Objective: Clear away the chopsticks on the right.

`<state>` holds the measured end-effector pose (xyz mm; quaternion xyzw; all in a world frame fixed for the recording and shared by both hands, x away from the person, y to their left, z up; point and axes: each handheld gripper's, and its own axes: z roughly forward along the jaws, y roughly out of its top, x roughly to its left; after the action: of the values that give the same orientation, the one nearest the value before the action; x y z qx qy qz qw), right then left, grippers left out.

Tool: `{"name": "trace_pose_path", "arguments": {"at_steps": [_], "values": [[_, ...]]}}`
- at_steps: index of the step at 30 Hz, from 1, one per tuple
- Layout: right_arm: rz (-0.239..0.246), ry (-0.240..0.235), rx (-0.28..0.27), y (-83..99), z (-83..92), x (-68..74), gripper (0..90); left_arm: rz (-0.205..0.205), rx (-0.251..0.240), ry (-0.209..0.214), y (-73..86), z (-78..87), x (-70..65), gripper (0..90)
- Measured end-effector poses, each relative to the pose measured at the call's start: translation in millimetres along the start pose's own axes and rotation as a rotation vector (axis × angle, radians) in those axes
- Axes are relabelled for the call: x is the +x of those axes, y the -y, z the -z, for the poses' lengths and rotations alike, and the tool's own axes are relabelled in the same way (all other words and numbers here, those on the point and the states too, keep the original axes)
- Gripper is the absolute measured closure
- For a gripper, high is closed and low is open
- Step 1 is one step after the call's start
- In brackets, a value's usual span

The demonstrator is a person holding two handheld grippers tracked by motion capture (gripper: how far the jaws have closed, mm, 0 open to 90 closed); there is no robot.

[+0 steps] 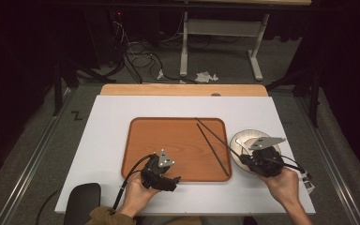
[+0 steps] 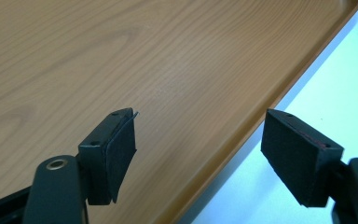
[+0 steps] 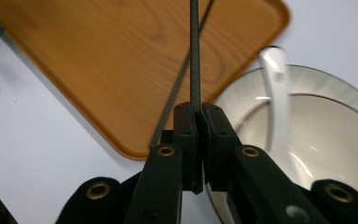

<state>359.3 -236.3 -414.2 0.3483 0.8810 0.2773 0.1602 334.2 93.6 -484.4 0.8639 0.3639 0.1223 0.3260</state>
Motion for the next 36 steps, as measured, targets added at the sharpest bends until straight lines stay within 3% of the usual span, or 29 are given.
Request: {"name": "trace_pose_path", "arguments": {"at_steps": [3, 10, 28, 36], "values": [[0.027, -0.016, 0.030, -5.0, -13.8, 9.7, 86.3, 0.001, 0.002, 0.000, 0.1, 0.0, -0.5, 26.3], [0.038, -0.044, 0.099, -7.4, -42.1, 21.2, 86.3, 0.000, 0.004, 0.003, 0.1, -0.3, -0.6, 26.3], [0.011, -0.085, 0.168, -9.5, -77.7, 35.4, 85.9, -0.002, 0.001, -0.010, 0.2, -0.1, -1.5, 26.1], [0.032, -0.086, 0.189, -7.0, -86.2, 40.2, 85.2, -0.001, 0.000, -0.011, 0.4, 0.5, -1.6, 25.8]]}}
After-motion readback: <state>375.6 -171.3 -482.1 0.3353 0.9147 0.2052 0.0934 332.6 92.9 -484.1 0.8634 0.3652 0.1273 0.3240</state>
